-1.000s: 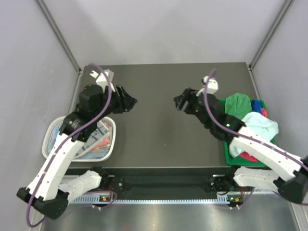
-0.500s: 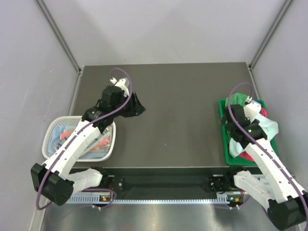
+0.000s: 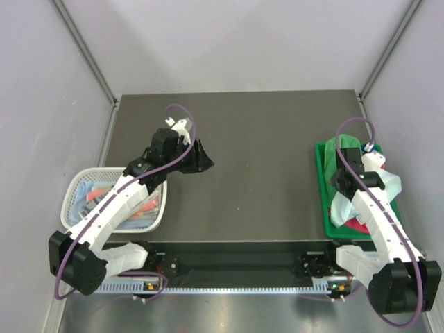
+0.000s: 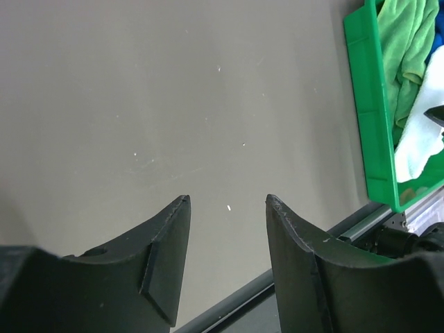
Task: Fold and stack the towels
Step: Grab crumpled towel
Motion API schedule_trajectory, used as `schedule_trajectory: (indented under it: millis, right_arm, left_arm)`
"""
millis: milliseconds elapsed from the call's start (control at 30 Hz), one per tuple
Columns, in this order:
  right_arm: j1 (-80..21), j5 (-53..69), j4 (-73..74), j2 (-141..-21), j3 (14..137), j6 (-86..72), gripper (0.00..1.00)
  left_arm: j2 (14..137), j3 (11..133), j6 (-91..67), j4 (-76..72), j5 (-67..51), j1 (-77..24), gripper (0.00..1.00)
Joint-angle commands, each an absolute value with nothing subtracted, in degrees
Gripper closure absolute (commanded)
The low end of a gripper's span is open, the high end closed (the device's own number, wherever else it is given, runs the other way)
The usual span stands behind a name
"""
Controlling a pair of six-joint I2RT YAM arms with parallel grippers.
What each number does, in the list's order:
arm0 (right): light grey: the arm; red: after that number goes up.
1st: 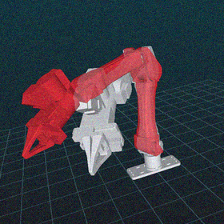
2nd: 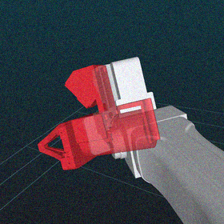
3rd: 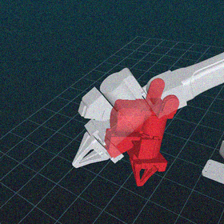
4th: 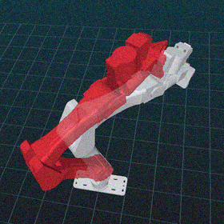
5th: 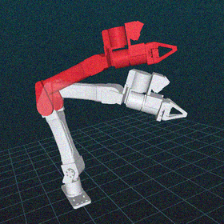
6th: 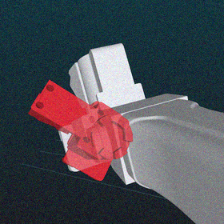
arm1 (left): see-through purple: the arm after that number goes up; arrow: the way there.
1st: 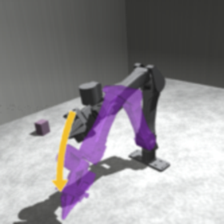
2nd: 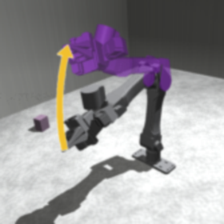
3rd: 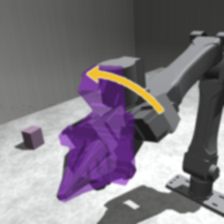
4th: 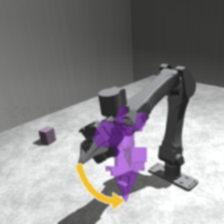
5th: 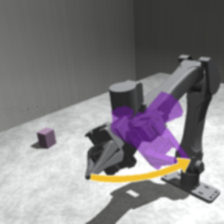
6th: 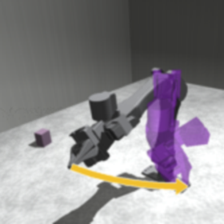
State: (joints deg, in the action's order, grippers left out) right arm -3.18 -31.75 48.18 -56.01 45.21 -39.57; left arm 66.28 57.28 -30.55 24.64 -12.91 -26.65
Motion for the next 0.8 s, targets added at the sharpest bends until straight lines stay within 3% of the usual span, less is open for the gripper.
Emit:
schedule_trajectory:
  millis: [0, 67, 200, 300, 633, 767]
  right_arm:
    - [-1.76, -29.1, 46.85, -56.95, 44.04, -39.46, 0.37]
    - [-1.58, -28.39, 46.58, -57.3, 43.25, -39.29, 0.44]
    - [-1.32, -27.6, 46.41, -56.61, 43.5, -38.59, 0.81]
    - [-1.23, -27.07, 47.63, -55.37, 45.69, -37.36, 1.0]
    - [-4.12, -15.22, 49.66, -56.85, 66.87, -31.9, 1.0]
    - [-18.14, -17.92, 48.52, -65.1, 77.66, -33.65, 1.0]
  left_arm:
    - [64.87, 55.38, -30.85, 19.43, -14.5, -26.63, 0.48]
    - [63.82, 54.58, -31.29, 18.99, -14.85, -26.54, 0.48]
    - [62.14, 52.48, -31.29, 18.54, -14.07, -26.54, 0.48]
    - [60.82, 51.51, -31.55, 18.28, -13.1, -26.54, 0.47]
    - [61.43, 55.63, -32.34, 19.86, -9.94, -26.54, 0.47]
    - [62.84, 59.32, -32.17, 21.97, -6.69, -26.37, 0.47]
